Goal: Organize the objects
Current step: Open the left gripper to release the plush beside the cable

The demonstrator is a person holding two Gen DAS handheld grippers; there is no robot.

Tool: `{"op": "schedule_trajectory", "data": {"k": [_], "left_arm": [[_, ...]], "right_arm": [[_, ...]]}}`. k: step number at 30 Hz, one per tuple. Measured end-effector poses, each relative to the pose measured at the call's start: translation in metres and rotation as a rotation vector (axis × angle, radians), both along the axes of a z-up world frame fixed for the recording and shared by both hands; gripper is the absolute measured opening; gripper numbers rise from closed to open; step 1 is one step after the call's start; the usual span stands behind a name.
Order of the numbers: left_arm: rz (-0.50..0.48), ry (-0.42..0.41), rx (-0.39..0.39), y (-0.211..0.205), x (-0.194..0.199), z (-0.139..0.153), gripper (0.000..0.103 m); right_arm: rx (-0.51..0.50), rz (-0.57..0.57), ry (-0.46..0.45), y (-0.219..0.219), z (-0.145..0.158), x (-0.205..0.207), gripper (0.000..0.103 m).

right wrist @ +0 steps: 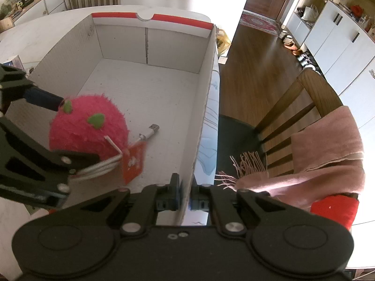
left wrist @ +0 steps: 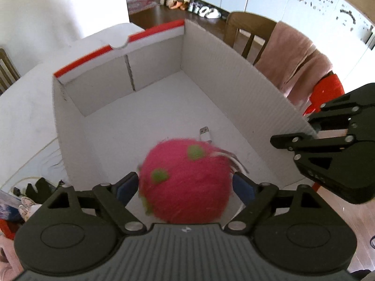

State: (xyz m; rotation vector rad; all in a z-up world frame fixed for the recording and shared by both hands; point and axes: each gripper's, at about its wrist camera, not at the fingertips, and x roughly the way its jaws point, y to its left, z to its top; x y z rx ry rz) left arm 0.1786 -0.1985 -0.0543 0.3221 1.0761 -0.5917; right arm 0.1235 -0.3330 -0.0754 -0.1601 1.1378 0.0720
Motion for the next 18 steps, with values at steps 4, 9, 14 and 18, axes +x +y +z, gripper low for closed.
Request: {"op": "schedule_trajectory", "data": {"k": [4,9,14,18], "left_arm": [[0.031,-0.012,-0.050,0.014,-0.002,0.015,0.091],[0.047,-0.049,-0.080,0.025,-0.008,0.032,0.096],[0.075,-0.077,-0.120,0.045,-0.017,0.047,0.096],[0.112,-0.085,-0.164,0.064,-0.022,0.059,0.096]], "right_arm": [[-0.004,0.002,-0.001,0.000,0.001,0.000,0.006],[-0.005,0.001,0.001,0.000,0.002,-0.001,0.006],[-0.013,0.003,0.001,0.001,0.001,-0.001,0.006],[-0.018,0.004,0.002,0.001,0.001,-0.001,0.007]]}}
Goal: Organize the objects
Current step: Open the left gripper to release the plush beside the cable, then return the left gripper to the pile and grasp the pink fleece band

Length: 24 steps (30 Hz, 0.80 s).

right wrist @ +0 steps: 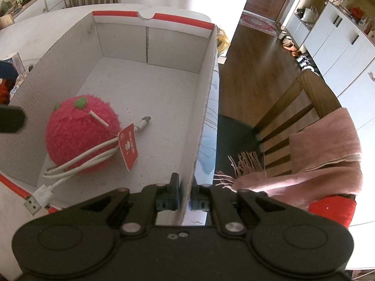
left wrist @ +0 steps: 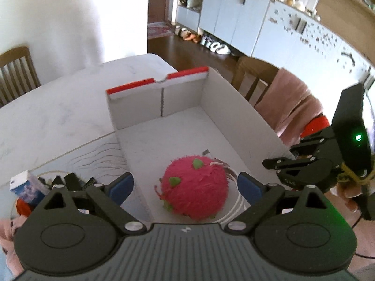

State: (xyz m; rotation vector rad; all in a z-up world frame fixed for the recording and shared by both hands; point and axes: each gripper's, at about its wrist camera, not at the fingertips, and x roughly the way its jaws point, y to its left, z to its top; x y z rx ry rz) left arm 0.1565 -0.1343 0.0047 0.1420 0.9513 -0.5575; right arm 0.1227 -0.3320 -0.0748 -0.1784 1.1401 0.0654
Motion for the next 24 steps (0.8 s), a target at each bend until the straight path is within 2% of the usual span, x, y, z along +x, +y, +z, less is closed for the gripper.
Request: {"op": "schedule_trajectory", "data": {"k": [3,10,17,24], "left_arm": [[0.029,0.000,-0.049,0.016,-0.005,0.008,0.096],[0.112,-0.016,-0.090,0.056,-0.018,0.016,0.102],[0.221,-0.039,-0.056,0.099,-0.029,0.008,0.103],[0.330,-0.102,0.022,0.140,-0.045,-0.005,0.103]], "right_arm": [[-0.005,0.002,0.000,-0.001,-0.001,0.000,0.007],[-0.013,0.003,0.002,0.002,-0.001,0.001,0.007],[-0.020,0.004,0.004,0.001,-0.001,0.001,0.007],[-0.020,0.003,0.007,0.001,-0.002,0.001,0.008]]}}
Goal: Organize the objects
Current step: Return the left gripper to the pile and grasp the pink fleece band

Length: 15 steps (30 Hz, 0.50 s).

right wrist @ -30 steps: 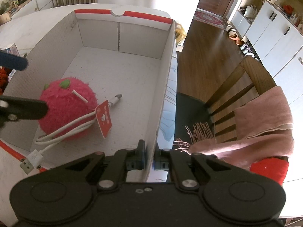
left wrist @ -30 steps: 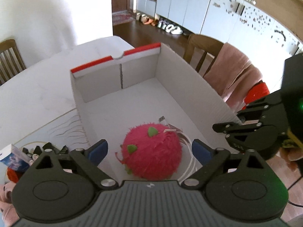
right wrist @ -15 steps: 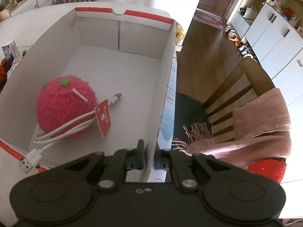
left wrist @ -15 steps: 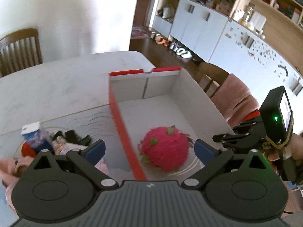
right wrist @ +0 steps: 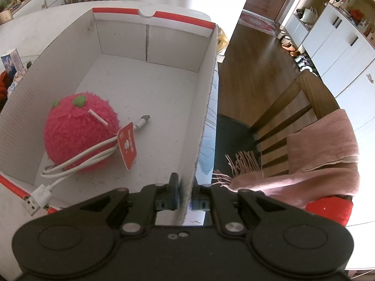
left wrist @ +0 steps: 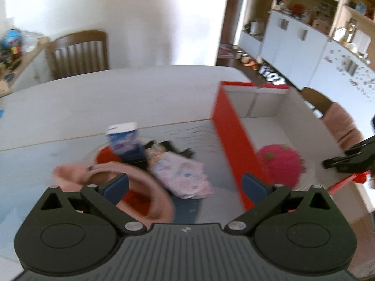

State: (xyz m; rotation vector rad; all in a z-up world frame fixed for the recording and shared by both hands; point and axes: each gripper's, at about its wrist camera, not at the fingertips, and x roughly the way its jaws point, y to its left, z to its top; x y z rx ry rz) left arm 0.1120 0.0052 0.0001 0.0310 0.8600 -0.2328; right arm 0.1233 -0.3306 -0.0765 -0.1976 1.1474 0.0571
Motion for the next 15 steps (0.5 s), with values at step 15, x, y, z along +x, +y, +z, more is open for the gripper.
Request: {"op": "schedule_trajectory", "data": {"k": [15], "left_arm": [[0.073,0.049,0.041,0.042,-0.013,-0.033,0.103]], "right_arm": [[-0.008,0.004,0.004,0.000,-0.001,0.000,0.008]]}}
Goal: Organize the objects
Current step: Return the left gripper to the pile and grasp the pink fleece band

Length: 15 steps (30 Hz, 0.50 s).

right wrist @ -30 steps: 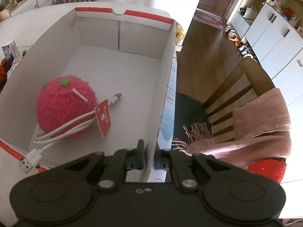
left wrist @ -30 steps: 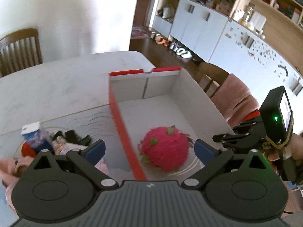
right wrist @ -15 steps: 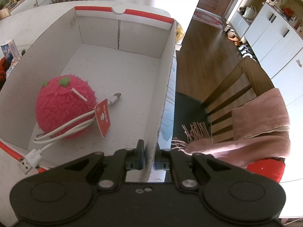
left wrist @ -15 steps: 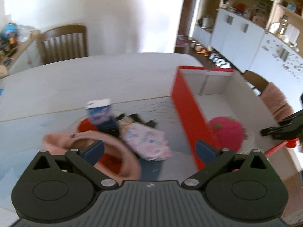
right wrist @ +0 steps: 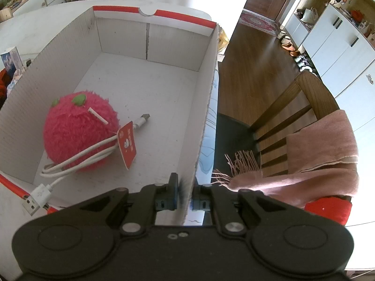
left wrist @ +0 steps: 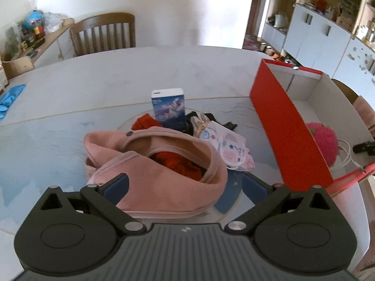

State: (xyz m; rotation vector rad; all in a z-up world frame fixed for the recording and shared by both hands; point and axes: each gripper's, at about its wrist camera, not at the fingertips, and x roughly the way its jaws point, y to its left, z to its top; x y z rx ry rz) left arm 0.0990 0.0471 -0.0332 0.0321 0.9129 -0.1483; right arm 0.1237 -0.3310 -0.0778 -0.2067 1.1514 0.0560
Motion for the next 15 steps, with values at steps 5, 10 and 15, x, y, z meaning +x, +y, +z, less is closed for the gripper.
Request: {"op": "schedule_trajectory", "data": {"k": [5,10,15], "left_arm": [[-0.065,0.014,0.058,-0.017,0.003,-0.015,0.103],[-0.073,0.022,0.111,-0.030,0.012,-0.033,0.102],[-0.102,0.033,0.127,-0.038,0.017,-0.045,0.093]], "right_arm": [[-0.004,-0.001,0.000,0.000,-0.001,0.000,0.008],[-0.005,-0.003,0.001,0.000,-0.001,0.000,0.008],[-0.005,-0.006,0.001,-0.001,0.000,0.000,0.009]]}}
